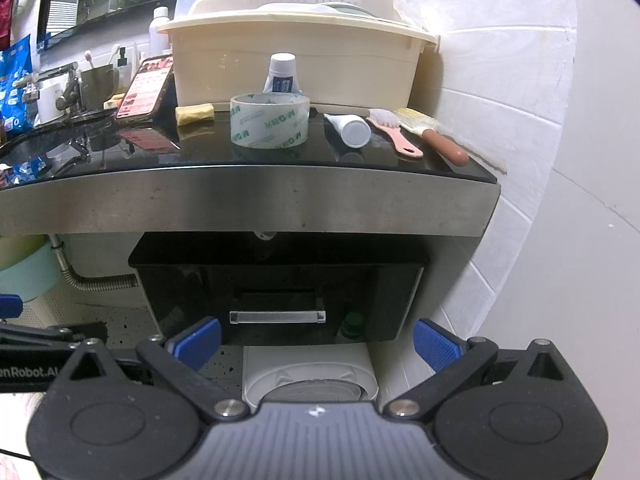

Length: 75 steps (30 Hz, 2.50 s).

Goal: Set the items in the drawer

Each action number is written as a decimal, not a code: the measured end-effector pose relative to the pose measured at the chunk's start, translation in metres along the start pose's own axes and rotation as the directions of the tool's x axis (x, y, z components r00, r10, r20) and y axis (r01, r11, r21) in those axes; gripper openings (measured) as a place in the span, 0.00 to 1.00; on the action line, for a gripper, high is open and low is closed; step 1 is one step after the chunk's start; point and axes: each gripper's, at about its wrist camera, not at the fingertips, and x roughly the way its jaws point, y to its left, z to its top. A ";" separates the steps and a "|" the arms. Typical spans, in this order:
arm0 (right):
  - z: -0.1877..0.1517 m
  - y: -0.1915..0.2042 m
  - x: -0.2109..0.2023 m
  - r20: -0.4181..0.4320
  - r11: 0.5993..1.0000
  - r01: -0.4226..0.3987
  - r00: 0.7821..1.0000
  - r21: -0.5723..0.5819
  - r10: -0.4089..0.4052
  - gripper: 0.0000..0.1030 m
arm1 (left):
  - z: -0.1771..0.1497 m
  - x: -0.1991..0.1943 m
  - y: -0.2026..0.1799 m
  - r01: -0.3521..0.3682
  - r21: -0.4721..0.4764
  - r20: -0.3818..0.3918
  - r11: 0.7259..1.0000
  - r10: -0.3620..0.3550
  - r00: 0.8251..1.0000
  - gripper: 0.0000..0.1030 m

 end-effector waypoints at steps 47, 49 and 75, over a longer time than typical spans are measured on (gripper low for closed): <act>-0.007 -0.004 0.009 -0.026 1.000 0.021 0.999 0.009 -0.021 1.00 | 0.002 0.001 0.000 -0.037 0.030 0.060 0.999 0.035 0.998 0.96; -0.007 -0.005 0.010 -0.029 1.000 0.023 0.999 0.010 -0.022 1.00 | 0.003 0.001 -0.002 -0.052 0.035 0.068 0.998 0.049 0.996 0.96; -0.023 -0.012 0.025 0.052 0.997 -0.056 0.997 0.051 0.053 1.00 | -0.002 0.010 0.011 -0.015 0.024 0.044 1.000 0.014 0.999 0.96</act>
